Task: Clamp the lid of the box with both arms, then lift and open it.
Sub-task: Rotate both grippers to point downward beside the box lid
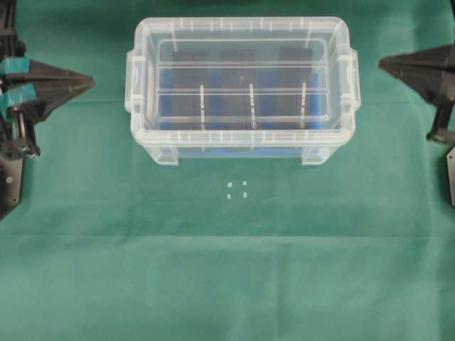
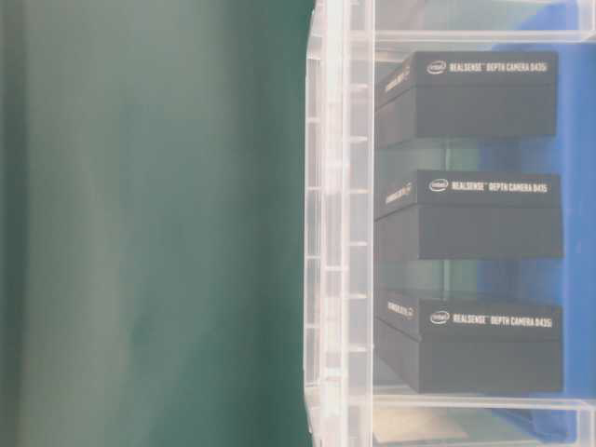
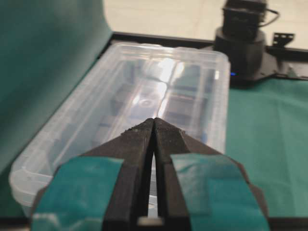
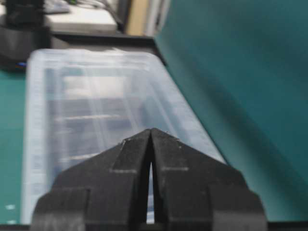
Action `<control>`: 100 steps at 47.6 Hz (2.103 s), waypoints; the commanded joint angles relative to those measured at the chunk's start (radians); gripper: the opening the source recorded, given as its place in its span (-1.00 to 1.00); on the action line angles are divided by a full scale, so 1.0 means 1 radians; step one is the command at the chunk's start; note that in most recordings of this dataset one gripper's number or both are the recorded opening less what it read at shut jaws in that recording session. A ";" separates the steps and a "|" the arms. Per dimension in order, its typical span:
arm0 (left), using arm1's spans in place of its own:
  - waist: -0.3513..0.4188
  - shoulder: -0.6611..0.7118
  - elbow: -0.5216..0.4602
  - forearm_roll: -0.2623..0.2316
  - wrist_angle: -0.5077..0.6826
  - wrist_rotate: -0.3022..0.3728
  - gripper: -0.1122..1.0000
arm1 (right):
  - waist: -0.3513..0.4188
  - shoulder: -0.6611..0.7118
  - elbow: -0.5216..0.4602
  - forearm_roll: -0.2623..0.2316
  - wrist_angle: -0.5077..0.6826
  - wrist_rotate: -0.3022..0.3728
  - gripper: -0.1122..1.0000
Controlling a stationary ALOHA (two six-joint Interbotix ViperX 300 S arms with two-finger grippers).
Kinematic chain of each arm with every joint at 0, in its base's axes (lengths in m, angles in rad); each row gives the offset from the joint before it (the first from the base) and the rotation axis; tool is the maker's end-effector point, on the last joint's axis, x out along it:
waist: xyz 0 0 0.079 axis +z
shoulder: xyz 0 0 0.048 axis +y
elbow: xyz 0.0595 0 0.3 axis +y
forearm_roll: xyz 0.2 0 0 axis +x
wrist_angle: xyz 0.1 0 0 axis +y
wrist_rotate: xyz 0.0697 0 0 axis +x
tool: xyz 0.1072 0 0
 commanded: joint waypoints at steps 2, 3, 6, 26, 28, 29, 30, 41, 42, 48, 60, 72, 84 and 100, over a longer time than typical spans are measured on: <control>0.021 0.005 -0.026 0.002 -0.003 0.000 -0.77 | -0.031 0.006 -0.031 0.000 0.017 0.003 -0.80; 0.021 0.005 -0.026 0.003 -0.002 0.000 -0.77 | -0.032 0.006 -0.031 0.002 0.023 0.005 -0.80; 0.021 0.005 -0.026 0.003 0.003 0.000 -0.77 | -0.034 0.006 -0.035 0.002 0.038 0.006 -0.80; 0.023 0.008 -0.072 0.002 0.322 -0.034 -0.77 | -0.054 0.008 -0.115 0.000 0.451 0.055 -0.80; 0.023 0.008 -0.078 0.002 0.367 -0.041 -0.77 | -0.054 0.009 -0.123 0.000 0.497 0.063 -0.80; 0.023 0.008 -0.081 0.002 0.390 -0.046 -0.77 | -0.054 0.011 -0.126 0.000 0.520 0.066 -0.80; 0.023 0.008 -0.084 0.002 0.413 -0.049 -0.77 | -0.054 0.011 -0.129 0.002 0.541 0.069 -0.80; 0.023 0.008 -0.112 0.002 0.634 -0.095 -0.77 | -0.054 0.066 -0.147 0.000 0.769 0.080 -0.80; 0.023 0.008 -0.115 0.002 0.653 -0.098 -0.77 | -0.054 0.074 -0.149 0.000 0.785 0.080 -0.80; 0.023 0.014 -0.126 0.002 0.775 -0.121 -0.77 | -0.054 0.126 -0.156 -0.006 0.868 0.080 -0.80; 0.023 0.020 -0.140 0.006 0.900 -0.170 -0.77 | -0.054 0.178 -0.166 -0.021 0.917 0.080 -0.80; 0.023 0.021 -0.143 0.008 0.905 -0.172 -0.77 | -0.054 0.178 -0.169 -0.028 0.919 0.080 -0.80; 0.023 0.052 -0.144 0.020 0.923 -0.069 -0.77 | -0.054 0.184 -0.187 -0.063 0.943 0.061 -0.80; 0.020 0.064 -0.195 0.015 1.039 0.048 -0.77 | -0.044 0.224 -0.212 -0.104 1.011 -0.041 -0.80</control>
